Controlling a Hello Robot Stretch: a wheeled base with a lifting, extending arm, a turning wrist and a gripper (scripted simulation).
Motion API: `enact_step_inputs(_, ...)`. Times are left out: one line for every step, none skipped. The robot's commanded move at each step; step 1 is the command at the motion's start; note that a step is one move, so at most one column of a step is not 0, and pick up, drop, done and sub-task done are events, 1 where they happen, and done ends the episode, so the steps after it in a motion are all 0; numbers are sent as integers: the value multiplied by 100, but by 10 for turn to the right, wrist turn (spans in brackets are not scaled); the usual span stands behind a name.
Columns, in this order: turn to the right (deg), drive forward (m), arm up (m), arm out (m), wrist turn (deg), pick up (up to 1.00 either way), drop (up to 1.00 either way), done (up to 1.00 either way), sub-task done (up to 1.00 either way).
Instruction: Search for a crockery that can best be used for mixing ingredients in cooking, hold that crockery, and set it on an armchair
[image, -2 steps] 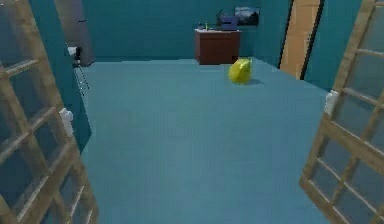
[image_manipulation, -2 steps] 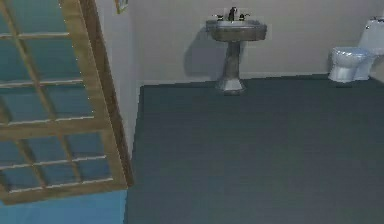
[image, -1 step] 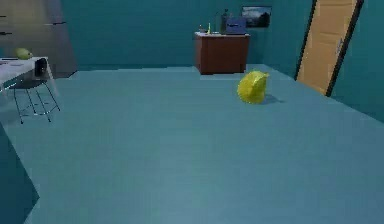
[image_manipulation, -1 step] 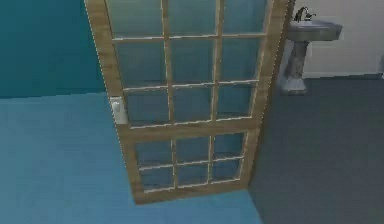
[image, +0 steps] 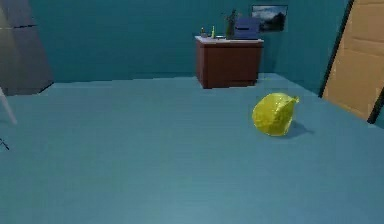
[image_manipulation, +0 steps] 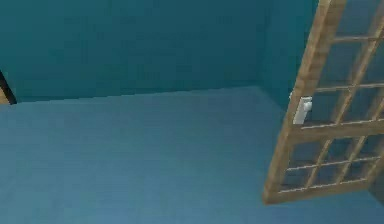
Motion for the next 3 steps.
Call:
enact_step_inputs(0,100,0,0,0,0,0,0,0)
enact_step_inputs(-30,0,0,0,0,0,0,0,0)
enact_step_inputs(0,100,0,0,0,0,0,0,0)
